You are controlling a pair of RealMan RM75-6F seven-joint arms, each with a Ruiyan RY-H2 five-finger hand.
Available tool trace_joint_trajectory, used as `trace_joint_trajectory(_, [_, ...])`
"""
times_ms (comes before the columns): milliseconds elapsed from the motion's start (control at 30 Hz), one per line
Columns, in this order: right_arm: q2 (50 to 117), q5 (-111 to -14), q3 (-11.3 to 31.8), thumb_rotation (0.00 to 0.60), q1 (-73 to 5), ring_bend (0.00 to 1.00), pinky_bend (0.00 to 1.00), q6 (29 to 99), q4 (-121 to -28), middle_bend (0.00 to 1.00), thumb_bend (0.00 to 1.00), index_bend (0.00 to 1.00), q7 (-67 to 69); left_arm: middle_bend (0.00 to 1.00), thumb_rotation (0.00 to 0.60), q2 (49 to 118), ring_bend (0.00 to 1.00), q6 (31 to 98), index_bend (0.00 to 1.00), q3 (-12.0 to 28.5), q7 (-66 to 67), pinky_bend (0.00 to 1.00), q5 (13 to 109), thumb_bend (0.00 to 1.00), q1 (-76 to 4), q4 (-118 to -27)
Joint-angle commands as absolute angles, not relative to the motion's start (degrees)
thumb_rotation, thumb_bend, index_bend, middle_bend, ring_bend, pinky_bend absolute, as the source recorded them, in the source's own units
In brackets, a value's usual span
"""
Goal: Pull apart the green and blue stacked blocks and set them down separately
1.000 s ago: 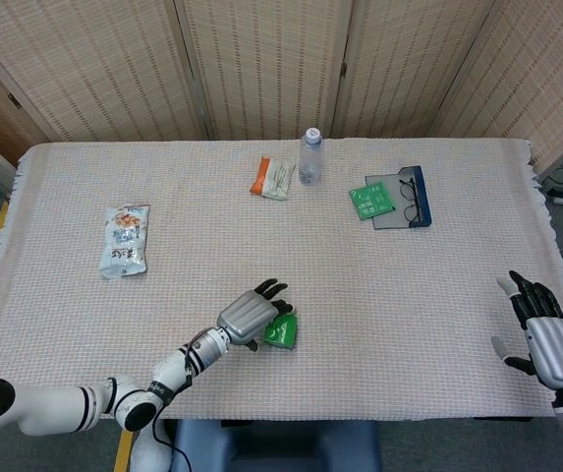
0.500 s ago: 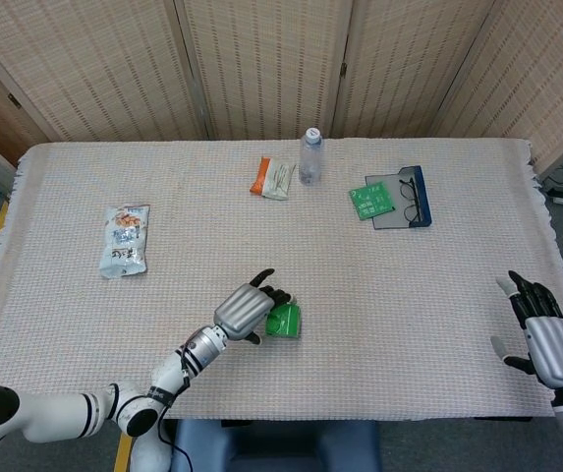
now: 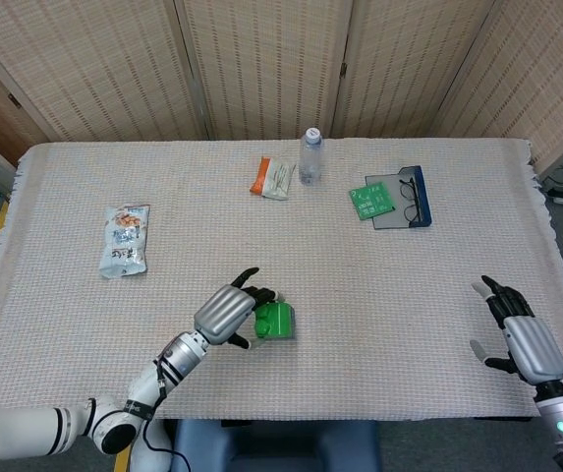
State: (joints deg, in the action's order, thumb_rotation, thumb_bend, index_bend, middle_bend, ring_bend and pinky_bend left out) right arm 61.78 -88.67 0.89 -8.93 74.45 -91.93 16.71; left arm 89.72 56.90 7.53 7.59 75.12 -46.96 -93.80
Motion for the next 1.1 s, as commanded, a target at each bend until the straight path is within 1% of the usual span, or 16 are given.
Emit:
trace_joint_trajectory(33, [64.0,-93.1,-0.6,0.6,-12.9,0.0,0.0,70.1,-88.4,0.0,0.41,0.0,27.8,0.96,0.6,88.4,0.49,58.0,0.85,7.7,8.6,0.04,75.3,0.44,-46.1,-95.5])
trace_joint_trajectory(233, [68.1,-96.1,-0.6,0.6,-18.5,0.0,0.0,66.1,-84.7,0.0,0.41,0.0,40.3,0.96,0.6,87.4,0.51,58.7,0.85,9.2,9.4,0.04,73.6,0.44,-45.7,-97.6])
trace_joint_trajectory(433, [73.1,-95.1,0.6,0.6,-24.9,0.01,0.0,60.2,-80.2,0.0,0.41,0.0,54.4,0.96,0.6,86.0,0.51,58.6,0.85,10.4,9.3,0.04,71.5,0.44,-45.4,-99.7])
trace_joint_trajectory(567, [76.2,-95.0,1.1,0.6,-28.2,0.03,0.0,58.0,-77.7,0.03,0.41,0.0,62.4,0.96,0.6,85.6,0.51,59.3,0.85,10.7,9.2,0.04,71.4,0.44,-44.9,-100.3])
trace_joint_trajectory(800, [80.4,-97.0,-1.1,0.6,-34.0,0.04,0.0,53.6,-73.8,0.05,0.41,0.0,76.1,0.96,0.6,84.7,0.51,59.9,0.85,11.7,7.8,0.02,71.4,0.44,-44.5,-100.2])
trace_joint_trajectory(967, [84.1,-97.3,-0.5,0.6,-37.2,0.04,0.0,53.5,-71.8,0.05,0.41,0.0,81.3,0.96,0.6,84.1,0.51,59.5,0.85,12.4,6.0,0.02,71.2,0.44,-44.4,-101.0])
trace_joint_trajectory(1100, [86.4,-97.4,0.3,0.6,-39.6,0.04,0.0,54.2,-71.1,0.05,0.41,0.0,82.2,0.96,0.6,84.1,0.51,59.3,0.85,12.4,5.6,0.01,71.4,0.44,-44.5,-100.8])
